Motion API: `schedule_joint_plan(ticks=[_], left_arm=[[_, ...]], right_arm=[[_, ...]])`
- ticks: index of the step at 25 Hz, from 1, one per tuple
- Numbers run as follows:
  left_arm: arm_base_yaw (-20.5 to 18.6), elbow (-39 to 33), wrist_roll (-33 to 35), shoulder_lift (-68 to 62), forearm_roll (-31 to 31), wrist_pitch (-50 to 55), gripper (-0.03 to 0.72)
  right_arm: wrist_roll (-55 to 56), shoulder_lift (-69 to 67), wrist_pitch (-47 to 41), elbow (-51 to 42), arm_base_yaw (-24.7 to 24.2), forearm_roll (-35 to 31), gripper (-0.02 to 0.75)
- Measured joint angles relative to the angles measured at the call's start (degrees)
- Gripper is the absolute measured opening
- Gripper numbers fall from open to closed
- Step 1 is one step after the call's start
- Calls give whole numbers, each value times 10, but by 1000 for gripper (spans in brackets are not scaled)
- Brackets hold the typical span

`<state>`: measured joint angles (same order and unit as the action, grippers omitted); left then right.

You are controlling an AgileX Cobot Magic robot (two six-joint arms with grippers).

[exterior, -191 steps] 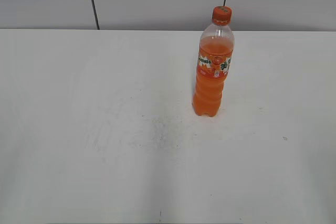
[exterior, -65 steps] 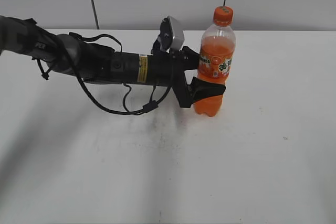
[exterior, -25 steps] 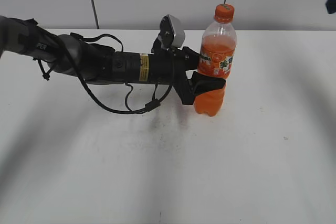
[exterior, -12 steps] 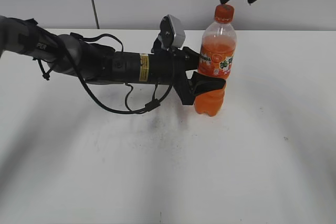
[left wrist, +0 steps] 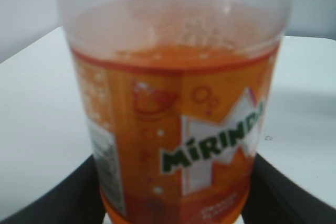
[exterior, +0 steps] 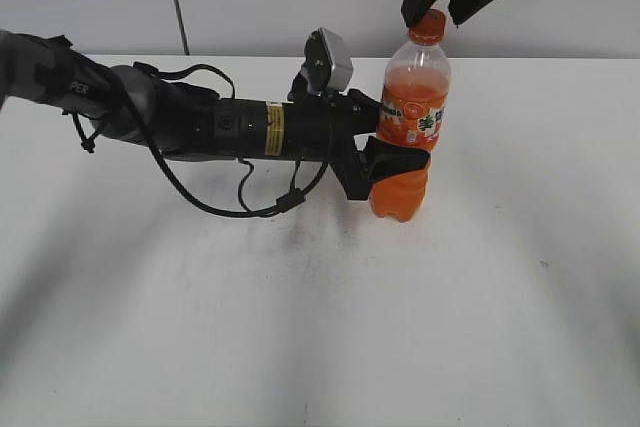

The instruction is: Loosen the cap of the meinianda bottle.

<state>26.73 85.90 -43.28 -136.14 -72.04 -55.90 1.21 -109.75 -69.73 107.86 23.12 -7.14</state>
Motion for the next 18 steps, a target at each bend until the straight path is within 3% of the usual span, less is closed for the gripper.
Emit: schedule_joint_plan(ticks=[4,11,15,18], left_arm=[[0,0,0,0,0,0,433],[0,0,0,0,0,1,433],[0,0,0,0,0,1,433],[0,0,0,0,0,2,433]], right_arm=[[-4,-3,0,1,0,-8,332],[-41,-4,-1,1,0,-12,272],[-193,-4,-1,1,0,-15,272],[-405,-4,-1,3,0,-15,269]])
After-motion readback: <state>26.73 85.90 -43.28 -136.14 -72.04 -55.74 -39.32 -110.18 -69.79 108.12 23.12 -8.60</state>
